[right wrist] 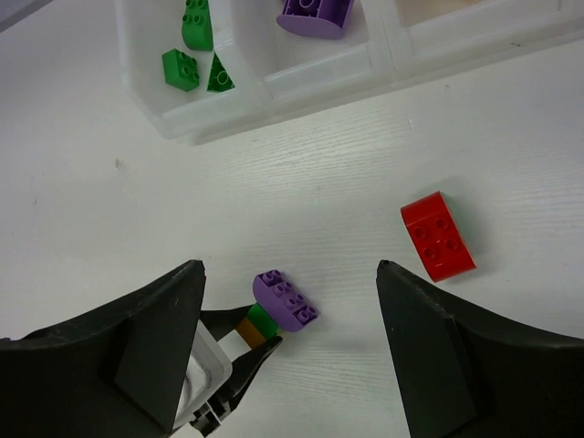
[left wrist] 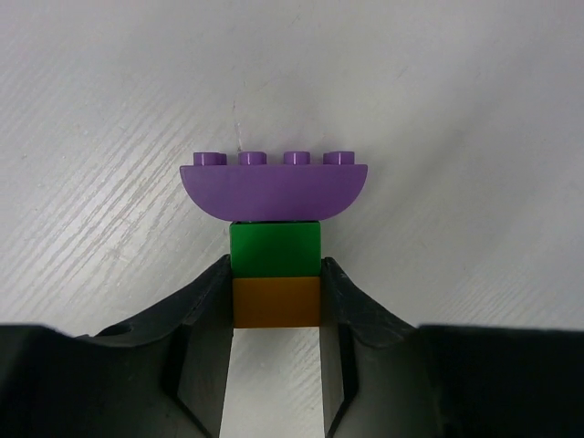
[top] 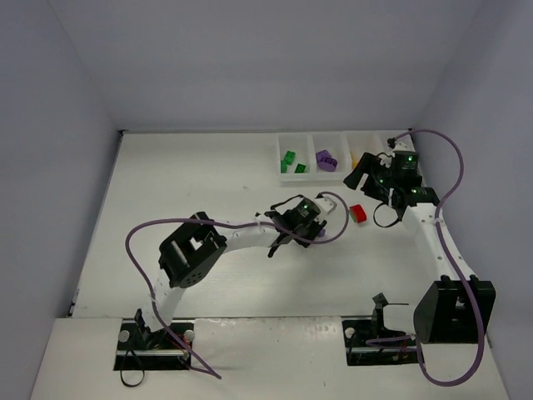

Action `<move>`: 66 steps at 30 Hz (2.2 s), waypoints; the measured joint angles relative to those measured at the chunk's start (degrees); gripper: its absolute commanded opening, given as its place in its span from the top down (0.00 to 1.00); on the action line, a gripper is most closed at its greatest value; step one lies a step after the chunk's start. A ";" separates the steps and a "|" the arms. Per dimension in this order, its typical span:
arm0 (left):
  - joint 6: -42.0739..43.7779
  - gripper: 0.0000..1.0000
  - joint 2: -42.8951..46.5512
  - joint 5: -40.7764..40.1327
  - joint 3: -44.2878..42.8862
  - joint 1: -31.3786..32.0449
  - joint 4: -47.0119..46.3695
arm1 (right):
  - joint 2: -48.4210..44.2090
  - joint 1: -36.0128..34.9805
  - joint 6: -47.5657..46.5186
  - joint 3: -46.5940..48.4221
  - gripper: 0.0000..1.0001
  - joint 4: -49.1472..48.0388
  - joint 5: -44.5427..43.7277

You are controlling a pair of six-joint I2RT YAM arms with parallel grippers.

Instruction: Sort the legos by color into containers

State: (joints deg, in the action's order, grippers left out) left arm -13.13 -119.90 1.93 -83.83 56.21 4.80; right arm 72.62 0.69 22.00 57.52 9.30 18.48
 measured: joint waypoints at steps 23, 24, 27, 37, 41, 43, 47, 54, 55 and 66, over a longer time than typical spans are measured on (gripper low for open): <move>16.39 1.00 47.67 1.68 43.01 -9.09 -25.46 | 16.11 -19.21 -3.50 14.08 0.29 1.79 28.79; 16.39 1.00 48.37 1.68 44.24 -9.16 -25.73 | 16.20 -19.32 -3.56 14.23 0.29 1.77 28.92; 16.37 1.00 50.36 1.62 47.80 -9.49 -26.69 | 17.49 -21.07 -4.07 16.37 0.29 1.79 30.86; 16.39 1.00 54.69 0.50 49.77 -9.84 -28.92 | 22.67 -26.77 -4.35 18.47 0.29 1.86 32.37; 16.39 1.00 55.15 0.42 49.77 -9.84 -29.31 | 23.69 -28.20 -4.61 18.47 0.33 1.88 32.35; 16.41 1.00 55.15 0.35 49.77 -9.84 -29.31 | 23.93 -28.59 -4.74 18.47 0.39 1.88 32.28; 16.39 1.00 55.04 0.26 49.79 -9.84 -29.18 | 23.93 -29.24 -5.07 18.67 0.61 1.77 32.52; 15.82 1.00 54.42 1.07 49.92 -10.75 -29.09 | 23.91 -29.81 -5.79 18.91 0.98 1.68 31.71; 15.61 1.00 54.27 1.46 49.92 -10.97 -29.18 | 23.91 -29.81 -5.79 18.91 1.00 1.79 31.34; 11.43 1.00 51.23 4.17 52.02 -12.81 -31.85 | 23.80 -23.80 -6.29 20.28 1.00 3.17 28.94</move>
State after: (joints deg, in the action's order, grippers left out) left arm -1.69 -68.66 6.11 -31.81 43.40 -27.05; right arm 96.42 -23.11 15.70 77.80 12.47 47.42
